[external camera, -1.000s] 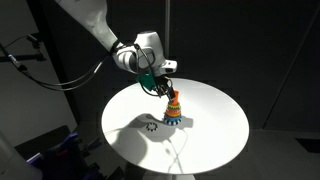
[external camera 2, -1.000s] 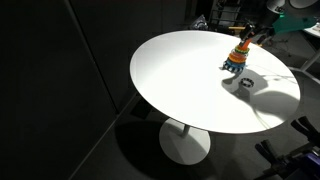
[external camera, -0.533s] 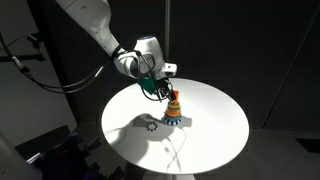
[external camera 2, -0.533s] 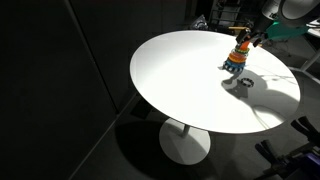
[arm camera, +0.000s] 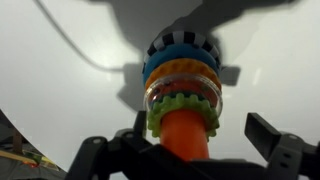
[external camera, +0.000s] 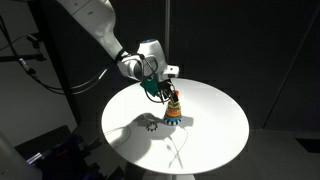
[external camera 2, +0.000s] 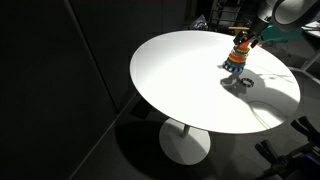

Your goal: Remove the light green ring from the rings stacking stand and drop it on the table

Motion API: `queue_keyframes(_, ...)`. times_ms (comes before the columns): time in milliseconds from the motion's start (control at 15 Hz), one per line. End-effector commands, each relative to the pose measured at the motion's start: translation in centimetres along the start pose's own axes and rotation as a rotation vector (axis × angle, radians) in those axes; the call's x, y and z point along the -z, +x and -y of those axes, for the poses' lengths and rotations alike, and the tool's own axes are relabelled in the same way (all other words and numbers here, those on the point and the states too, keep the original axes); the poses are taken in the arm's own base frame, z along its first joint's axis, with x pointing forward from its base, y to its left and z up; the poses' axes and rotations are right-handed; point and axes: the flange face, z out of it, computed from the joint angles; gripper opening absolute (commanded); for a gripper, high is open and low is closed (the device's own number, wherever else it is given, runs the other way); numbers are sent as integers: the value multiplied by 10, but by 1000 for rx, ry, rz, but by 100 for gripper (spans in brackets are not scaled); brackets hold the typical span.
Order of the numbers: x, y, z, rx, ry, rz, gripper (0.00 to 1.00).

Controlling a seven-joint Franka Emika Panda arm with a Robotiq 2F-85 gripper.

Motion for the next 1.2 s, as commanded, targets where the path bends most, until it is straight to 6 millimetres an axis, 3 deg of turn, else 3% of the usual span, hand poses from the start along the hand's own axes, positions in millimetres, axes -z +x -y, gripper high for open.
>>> queue_keyframes(0, -8, 12, 1, -27, -7, -12, 100)
queue_keyframes(467, -18, 14, 1, -45, -1, -8, 100)
queue_keyframes(600, -19, 15, 0, -52, 2, -8, 73)
queue_keyframes(800, -15, 15, -1, -58, 5, -9, 49)
queue_keyframes(1133, 1, 15, -5, -64, 17, -19, 48)
